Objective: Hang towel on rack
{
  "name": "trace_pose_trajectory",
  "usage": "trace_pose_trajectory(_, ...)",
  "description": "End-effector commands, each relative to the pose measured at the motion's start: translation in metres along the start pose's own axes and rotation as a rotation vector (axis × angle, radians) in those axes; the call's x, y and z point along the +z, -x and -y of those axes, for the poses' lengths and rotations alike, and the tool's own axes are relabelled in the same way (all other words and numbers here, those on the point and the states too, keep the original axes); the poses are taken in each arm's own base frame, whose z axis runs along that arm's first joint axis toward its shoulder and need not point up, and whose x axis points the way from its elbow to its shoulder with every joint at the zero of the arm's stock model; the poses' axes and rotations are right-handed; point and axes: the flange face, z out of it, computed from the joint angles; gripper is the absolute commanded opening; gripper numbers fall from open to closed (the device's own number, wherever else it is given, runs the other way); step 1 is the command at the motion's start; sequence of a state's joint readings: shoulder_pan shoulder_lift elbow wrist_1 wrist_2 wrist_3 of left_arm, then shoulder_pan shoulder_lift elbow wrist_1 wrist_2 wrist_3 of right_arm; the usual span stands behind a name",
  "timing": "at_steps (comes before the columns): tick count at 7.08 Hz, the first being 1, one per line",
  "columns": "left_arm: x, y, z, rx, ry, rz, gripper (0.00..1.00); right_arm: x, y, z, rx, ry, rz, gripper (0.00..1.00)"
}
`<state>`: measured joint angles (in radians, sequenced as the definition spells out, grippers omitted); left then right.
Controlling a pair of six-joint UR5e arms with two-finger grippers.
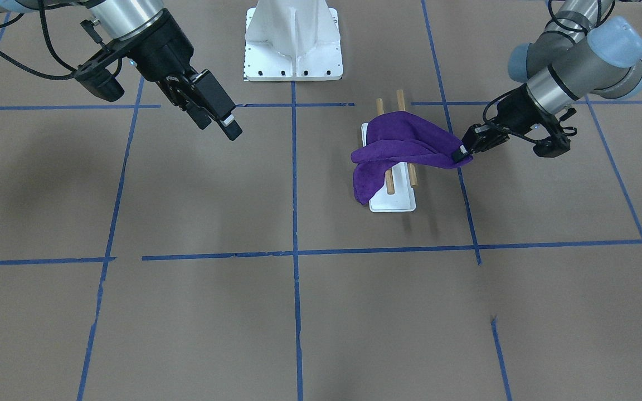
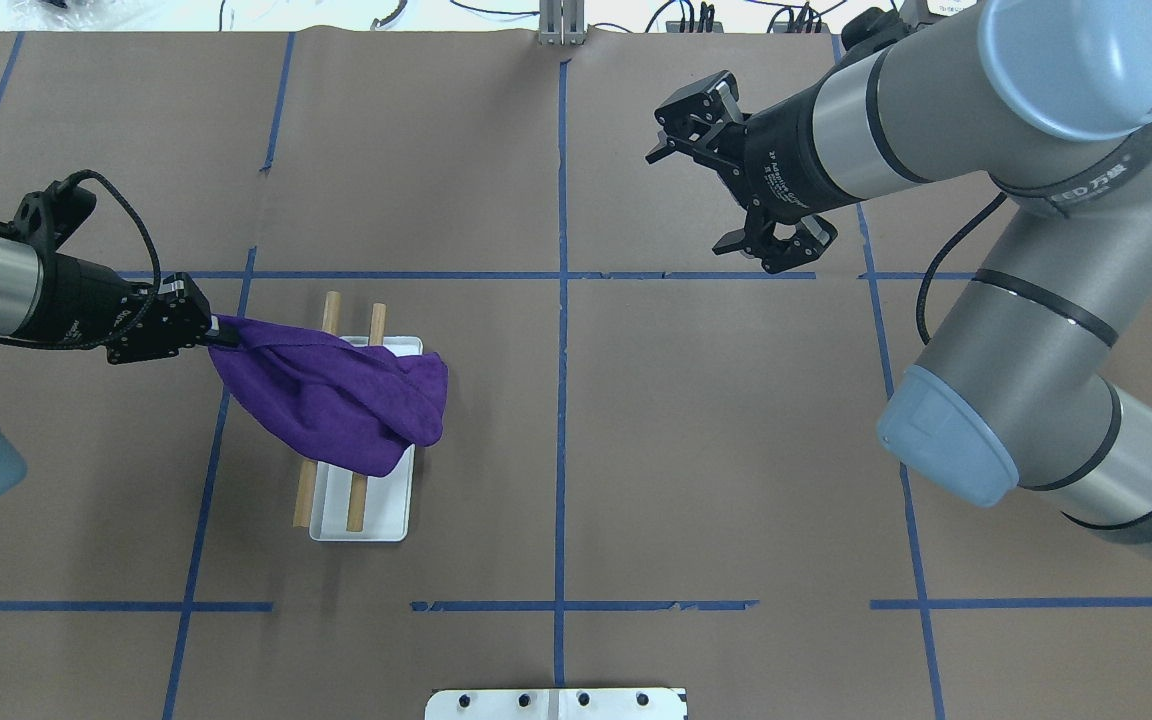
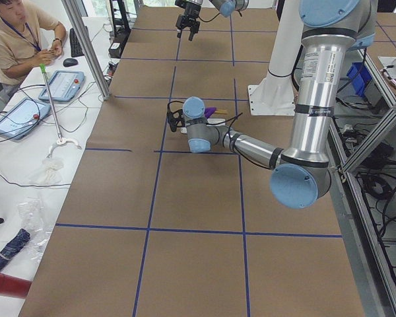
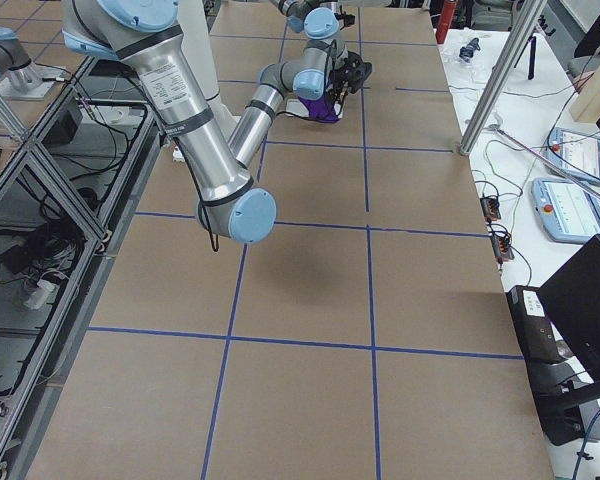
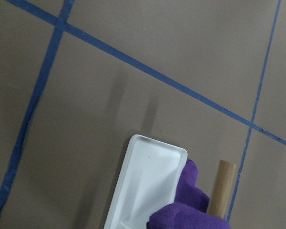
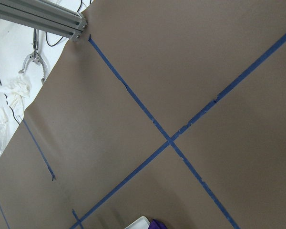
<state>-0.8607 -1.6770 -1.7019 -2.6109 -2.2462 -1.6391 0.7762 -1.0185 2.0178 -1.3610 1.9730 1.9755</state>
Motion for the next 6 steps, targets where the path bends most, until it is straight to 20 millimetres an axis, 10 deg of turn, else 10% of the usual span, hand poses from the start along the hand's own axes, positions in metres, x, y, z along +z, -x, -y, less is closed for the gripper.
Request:
trace_pose_trajectory(1,0.005,0.012,0.008,-0.003,-0.034,0.021,0.10,-0.001,0.000,0.002,0.000,-0.003,0.001,1.00)
trace_pose_trajectory(2,0.008,0.015,0.009,-0.005,-0.039,0.027,0.67,-0.003,0.000,0.004,0.002,-0.004,0.001,1.00)
trace_pose_trajectory(3,0.009,0.021,0.014,-0.012,-0.055,0.036,1.00,-0.003,-0.008,0.014,0.009,-0.015,-0.012,1.00)
trace_pose_trajectory(5,-0.013,0.069,0.027,0.218,-0.091,0.107,1.00,0.001,-0.041,0.050,-0.077,-0.054,-0.075,1.00)
trace_pose_trajectory(6,-0.049,0.114,0.045,0.443,-0.125,0.181,1.00,0.010,-0.090,0.083,-0.229,-0.078,-0.171,1.00)
